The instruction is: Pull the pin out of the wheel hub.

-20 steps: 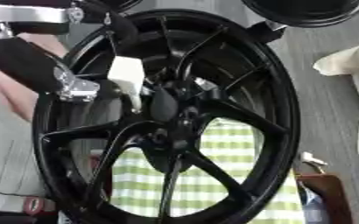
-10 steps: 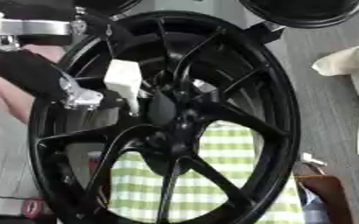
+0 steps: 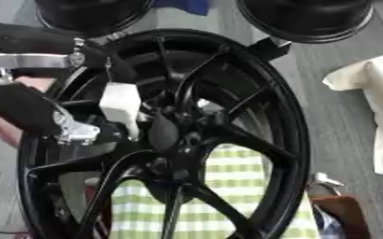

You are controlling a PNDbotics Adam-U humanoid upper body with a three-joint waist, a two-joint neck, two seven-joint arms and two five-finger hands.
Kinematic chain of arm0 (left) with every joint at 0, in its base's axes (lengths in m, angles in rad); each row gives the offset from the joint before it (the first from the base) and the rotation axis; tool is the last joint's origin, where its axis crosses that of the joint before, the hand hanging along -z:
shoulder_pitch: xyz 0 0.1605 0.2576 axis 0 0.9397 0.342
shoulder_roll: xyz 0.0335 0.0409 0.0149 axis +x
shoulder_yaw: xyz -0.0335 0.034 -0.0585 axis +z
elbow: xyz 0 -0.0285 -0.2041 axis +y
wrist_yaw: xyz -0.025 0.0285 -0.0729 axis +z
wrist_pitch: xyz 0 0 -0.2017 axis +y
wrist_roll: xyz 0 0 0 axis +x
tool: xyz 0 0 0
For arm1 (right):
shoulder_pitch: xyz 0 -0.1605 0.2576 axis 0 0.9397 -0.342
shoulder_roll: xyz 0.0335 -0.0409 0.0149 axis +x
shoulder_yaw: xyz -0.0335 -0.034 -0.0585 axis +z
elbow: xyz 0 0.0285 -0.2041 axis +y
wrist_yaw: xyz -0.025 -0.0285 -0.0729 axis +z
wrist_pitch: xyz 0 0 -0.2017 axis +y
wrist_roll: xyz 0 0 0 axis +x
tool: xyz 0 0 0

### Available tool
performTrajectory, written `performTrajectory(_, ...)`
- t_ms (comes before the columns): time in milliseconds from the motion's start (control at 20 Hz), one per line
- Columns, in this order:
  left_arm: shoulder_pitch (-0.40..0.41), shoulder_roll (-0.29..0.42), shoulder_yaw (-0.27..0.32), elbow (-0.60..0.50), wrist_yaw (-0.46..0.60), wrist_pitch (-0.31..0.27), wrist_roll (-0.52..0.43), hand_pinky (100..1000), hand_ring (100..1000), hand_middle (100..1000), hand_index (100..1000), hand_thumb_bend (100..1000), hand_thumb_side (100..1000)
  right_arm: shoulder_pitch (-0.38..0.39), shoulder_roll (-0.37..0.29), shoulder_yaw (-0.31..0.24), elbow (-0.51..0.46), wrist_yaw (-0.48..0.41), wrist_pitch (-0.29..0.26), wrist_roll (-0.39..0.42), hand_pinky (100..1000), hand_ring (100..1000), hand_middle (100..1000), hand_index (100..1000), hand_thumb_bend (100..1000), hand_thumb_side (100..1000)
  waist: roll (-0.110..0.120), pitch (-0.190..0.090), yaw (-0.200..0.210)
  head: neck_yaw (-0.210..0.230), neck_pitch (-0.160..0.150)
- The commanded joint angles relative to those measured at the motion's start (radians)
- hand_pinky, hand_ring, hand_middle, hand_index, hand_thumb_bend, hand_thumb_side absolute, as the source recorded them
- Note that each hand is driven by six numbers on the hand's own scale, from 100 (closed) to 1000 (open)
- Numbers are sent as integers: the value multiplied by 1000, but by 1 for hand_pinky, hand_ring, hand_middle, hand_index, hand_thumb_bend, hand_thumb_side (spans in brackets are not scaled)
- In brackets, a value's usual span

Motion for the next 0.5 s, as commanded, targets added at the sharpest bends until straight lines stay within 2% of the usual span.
performTrajectory(50, -3, 18, 14, 0, -41, -22, 3, 1000, 986, 898, 966, 430, 623, -5, -17, -8, -8, 0, 4, 1, 1000, 814, 664, 613, 100, 672, -4, -16, -2, -2, -22)
performTrajectory(500, 8, 3, 10, 66, -108, -64, 29, 1000, 982, 883, 963, 405, 603, -7, -8, -5, -2, 6, 9, 7, 1000, 814, 663, 612, 100, 686, -6, -5, -5, 2, -29)
